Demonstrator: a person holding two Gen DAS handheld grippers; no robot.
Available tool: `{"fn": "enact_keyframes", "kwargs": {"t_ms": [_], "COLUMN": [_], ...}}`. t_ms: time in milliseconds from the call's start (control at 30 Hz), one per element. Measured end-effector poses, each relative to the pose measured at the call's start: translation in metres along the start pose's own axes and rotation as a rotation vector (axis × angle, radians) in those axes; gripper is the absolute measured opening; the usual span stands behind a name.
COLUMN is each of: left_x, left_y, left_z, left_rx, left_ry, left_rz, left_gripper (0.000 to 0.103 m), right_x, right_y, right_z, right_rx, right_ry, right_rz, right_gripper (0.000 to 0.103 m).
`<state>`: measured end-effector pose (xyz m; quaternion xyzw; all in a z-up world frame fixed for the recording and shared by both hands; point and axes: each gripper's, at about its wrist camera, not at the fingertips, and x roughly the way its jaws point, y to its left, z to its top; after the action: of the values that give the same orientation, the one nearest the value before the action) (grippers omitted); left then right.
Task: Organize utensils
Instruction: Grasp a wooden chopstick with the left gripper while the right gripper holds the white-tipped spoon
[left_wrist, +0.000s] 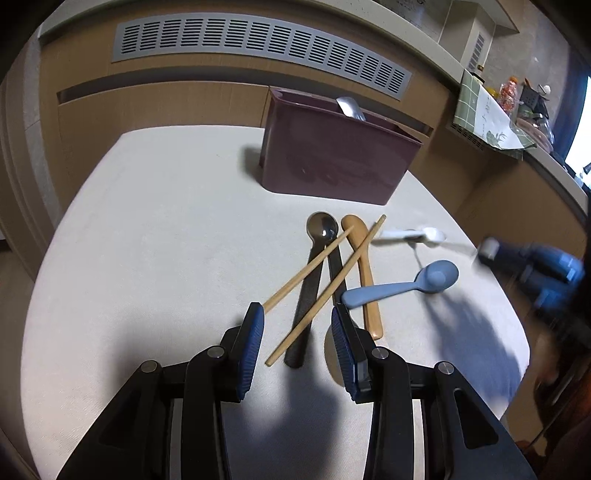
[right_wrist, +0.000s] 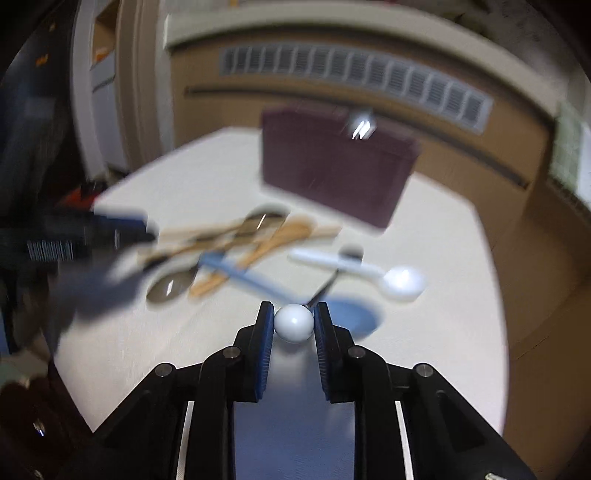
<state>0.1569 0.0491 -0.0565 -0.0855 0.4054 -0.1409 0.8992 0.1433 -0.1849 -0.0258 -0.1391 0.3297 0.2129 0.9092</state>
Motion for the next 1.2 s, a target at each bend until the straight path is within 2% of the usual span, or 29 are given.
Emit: {"fn": "enact_keyframes", "kwargs": {"t_ms": [100, 200, 333, 433, 500, 633, 767, 800, 900, 1033, 1133, 1200], "left_x": [0.005, 0.012, 0.034, 0.054, 0.064, 0.074, 0.08, 0.081, 0.076, 0.075, 0.083, 0.089], "left_y": [-0.004, -0.009, -0.017, -0.027, -0.031, -0.027, -0.004, 0.004, 0.021, 0.013, 0.001, -0.005], "left_z": [0.005, 0.011, 0.028, 0.042, 0.051, 0.065, 0.068, 0.069, 0.07, 0.065, 0.066, 0.073], "left_rx": [0.022, 0.083, 0.176, 0.264, 0.298, 0.276, 0.205, 0.181, 0.124, 0.19, 0.234, 0.247], "left_ry": [0.006, 0.017, 0.08, 0.131, 0.151, 0.182, 0.171, 0.172, 0.167, 0.188, 0.184, 0.19], "left_rz": [-0.002, -0.006, -0.025, 0.011, 0.009, 0.023, 0.155, 0.168, 0.141, 0.094, 0.108, 0.107], "left_gripper": [0.039, 0.039, 0.039, 0.038, 0.036, 0.035, 0.035, 0.035, 0.034, 0.034, 0.025, 0.008], "right_x": [-0.024, -0.036, -0.039, -0.036, -0.033, -0.029, -0.024, -0.023, -0.02, -0.019, -0.017, -0.016], "right_y": [-0.023, -0.038, -0.053, -0.055, -0.054, -0.059, -0.062, -0.063, -0.065, -0.063, -0.061, -0.058], "right_z": [0.026, 0.043, 0.049, 0.048, 0.043, 0.036, 0.031, 0.03, 0.028, 0.03, 0.032, 0.033], "right_rx": [0.062, 0.112, 0.173, 0.184, 0.182, 0.198, 0.214, 0.22, 0.232, 0.229, 0.225, 0.218], "right_ry": [-0.104, -0.155, -0.167, -0.158, -0.15, -0.139, -0.129, -0.125, -0.118, -0.119, -0.116, -0.112], "right_rz": [0.005, 0.034, 0.079, 0.081, 0.076, 0.09, 0.09, 0.093, 0.103, 0.102, 0.106, 0.103], "right_gripper": [0.019, 0.019, 0.019, 0.019, 0.019, 0.019, 0.019, 0.019, 0.019, 0.019, 0.019, 0.019]}}
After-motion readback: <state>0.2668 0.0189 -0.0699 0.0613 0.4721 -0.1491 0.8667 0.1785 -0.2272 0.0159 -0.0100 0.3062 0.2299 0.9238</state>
